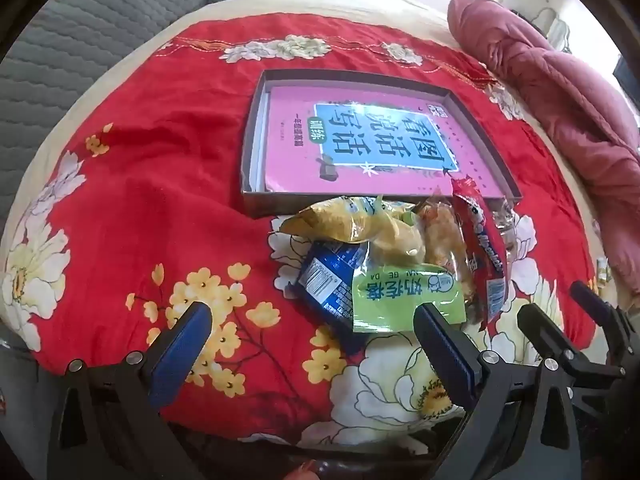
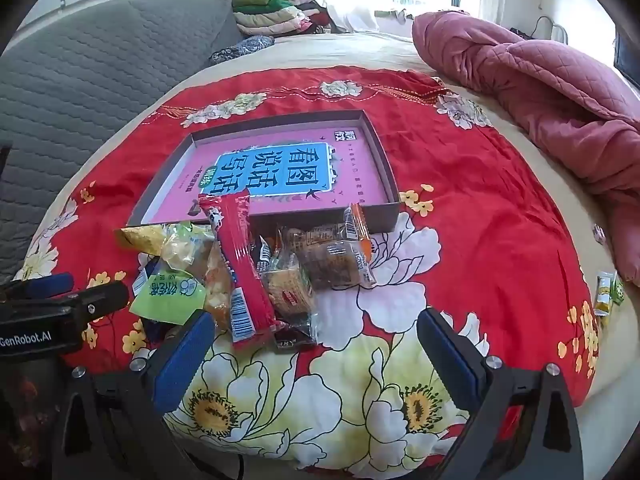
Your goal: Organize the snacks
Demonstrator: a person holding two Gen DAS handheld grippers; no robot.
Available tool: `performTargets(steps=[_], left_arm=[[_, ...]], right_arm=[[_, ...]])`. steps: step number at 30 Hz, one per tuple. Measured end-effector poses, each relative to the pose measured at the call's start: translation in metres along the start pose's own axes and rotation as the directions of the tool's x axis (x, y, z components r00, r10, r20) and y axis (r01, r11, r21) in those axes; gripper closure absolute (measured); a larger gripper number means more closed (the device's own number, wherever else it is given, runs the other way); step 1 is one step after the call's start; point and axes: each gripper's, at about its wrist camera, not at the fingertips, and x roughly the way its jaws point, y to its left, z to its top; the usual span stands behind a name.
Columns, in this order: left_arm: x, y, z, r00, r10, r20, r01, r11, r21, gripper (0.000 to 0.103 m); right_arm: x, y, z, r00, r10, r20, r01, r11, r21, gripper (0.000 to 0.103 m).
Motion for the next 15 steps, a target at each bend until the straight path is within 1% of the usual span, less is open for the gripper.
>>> performTargets(steps=[2,4,6,7,9,15], left_arm=[[0.000,0.001,-0.001,1.000,0.004,0.002,-0.004,1.000,0.002,0.002],[0.002,-0.009,-0.004,0.999,0.039,-0.011,-0.039,0.999,0.031,0.002],[0.000,-0.018,-0.009,0.999,0.048,-0.002,-0.048,0.998,0.036,0.002],[0.001,-0.013,-0.007,0.999,0.031,-0.013,-0.030,0.999,0.031,0.002],[0.003,-0.010,-0.005,1.000,0.017,-0.023,-0.017,0.999,0.030,0.002],[0.004,-0.010,-0.006,0.999,0.020,-0.025,-0.019,0.999,0.038,0.002]], right_arm=[[0.001,0.003,-0.001,1.000,-0.003,0.005,0.003,1.000,-0.002,0.001],[0.002,0.003,-0.002,1.000,-0.002,0.004,0.002,1.000,-0.001,0.001],[0.003,0.003,-0.003,1.000,-0.001,0.003,0.001,1.000,0.001,0.001],[-0.002,0.001,0.001,1.000,-0.007,0.004,0.007,1.000,-0.001,0.001],[-0.002,-0.001,0.001,1.000,-0.008,0.002,0.008,1.000,0.000,0.001],[-0.002,-0.001,0.001,1.000,-0.016,0.008,0.016,1.000,-0.008,0.001]])
